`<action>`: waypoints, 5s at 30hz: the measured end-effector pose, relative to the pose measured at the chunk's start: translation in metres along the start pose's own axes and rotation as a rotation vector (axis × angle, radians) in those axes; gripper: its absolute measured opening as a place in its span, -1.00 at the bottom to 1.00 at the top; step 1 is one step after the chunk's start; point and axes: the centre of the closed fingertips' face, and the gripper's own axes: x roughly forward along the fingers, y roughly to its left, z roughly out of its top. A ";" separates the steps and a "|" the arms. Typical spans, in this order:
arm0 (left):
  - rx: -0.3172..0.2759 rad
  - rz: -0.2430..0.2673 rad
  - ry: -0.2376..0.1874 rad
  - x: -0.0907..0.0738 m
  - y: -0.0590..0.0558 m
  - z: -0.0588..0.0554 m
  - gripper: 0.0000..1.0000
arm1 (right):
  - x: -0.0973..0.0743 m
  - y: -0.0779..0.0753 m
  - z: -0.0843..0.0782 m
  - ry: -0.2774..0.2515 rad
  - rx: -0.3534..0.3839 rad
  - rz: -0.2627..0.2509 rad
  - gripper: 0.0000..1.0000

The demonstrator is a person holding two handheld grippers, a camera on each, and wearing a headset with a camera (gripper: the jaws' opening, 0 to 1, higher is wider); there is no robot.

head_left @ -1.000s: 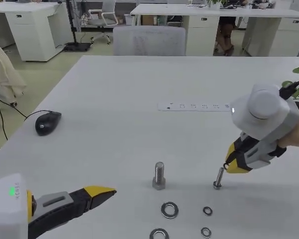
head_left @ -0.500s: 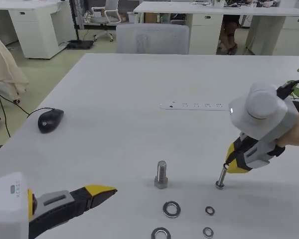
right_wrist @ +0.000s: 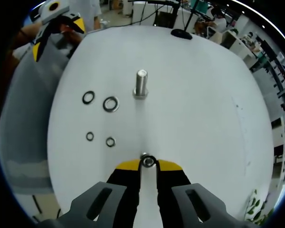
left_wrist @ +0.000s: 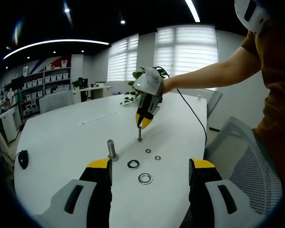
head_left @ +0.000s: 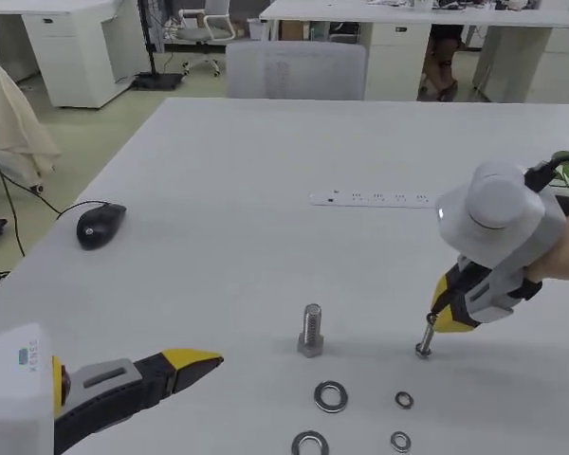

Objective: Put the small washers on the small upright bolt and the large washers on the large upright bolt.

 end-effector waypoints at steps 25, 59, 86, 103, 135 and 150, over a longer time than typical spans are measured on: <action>-0.012 0.011 0.003 -0.005 0.003 -0.003 0.29 | 0.027 0.006 -0.008 0.010 0.025 0.034 -0.75; -0.006 0.011 0.010 -0.006 0.003 -0.004 0.29 | 0.033 0.011 -0.021 -0.010 0.060 0.029 -0.70; 0.028 -0.005 -0.004 -0.007 -0.002 0.005 0.29 | 0.024 0.048 -0.018 -0.042 0.068 0.034 -0.71; 0.023 0.005 -0.011 -0.010 -0.006 0.003 0.29 | 0.044 0.069 0.007 -0.064 0.042 0.081 -0.71; 0.015 0.022 -0.020 -0.015 0.002 -0.003 0.29 | 0.053 0.076 0.012 -0.010 -0.029 0.105 -0.70; 0.017 0.028 -0.020 -0.016 -0.003 0.000 0.28 | 0.052 0.074 0.013 0.021 -0.036 0.119 -0.75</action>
